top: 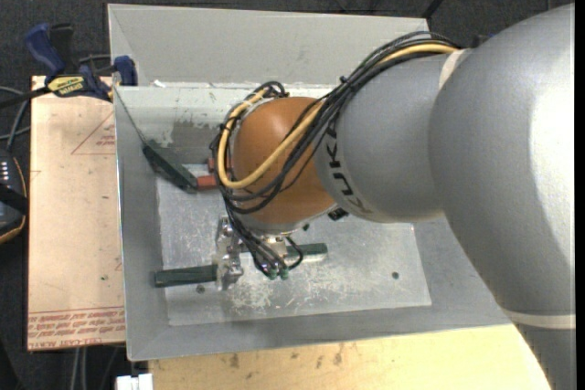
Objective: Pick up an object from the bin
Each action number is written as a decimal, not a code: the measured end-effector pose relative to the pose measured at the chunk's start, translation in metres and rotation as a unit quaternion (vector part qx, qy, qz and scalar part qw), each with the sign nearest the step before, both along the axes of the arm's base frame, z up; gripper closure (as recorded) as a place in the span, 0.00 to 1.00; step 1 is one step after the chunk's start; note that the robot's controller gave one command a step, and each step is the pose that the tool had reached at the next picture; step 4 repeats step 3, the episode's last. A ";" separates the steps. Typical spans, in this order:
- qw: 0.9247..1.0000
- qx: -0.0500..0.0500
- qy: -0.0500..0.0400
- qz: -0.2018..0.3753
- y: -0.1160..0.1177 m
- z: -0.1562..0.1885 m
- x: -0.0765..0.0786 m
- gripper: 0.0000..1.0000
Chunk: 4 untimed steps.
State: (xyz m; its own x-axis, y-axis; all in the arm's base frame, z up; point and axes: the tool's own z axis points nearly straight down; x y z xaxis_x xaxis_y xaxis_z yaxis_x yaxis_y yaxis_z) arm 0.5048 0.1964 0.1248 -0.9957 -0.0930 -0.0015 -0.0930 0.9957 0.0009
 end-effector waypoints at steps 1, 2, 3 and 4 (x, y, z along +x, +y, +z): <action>1.000 0.000 0.001 0.010 -0.006 -0.001 -0.008 1.00; 1.000 0.000 0.001 0.004 -0.007 0.013 -0.002 1.00; 1.000 0.000 0.000 0.007 -0.008 0.112 0.012 1.00; 1.000 0.000 0.000 0.007 -0.008 0.112 0.012 1.00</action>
Offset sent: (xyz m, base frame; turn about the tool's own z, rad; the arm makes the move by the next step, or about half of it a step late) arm 0.0008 -0.0049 0.0202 -0.0026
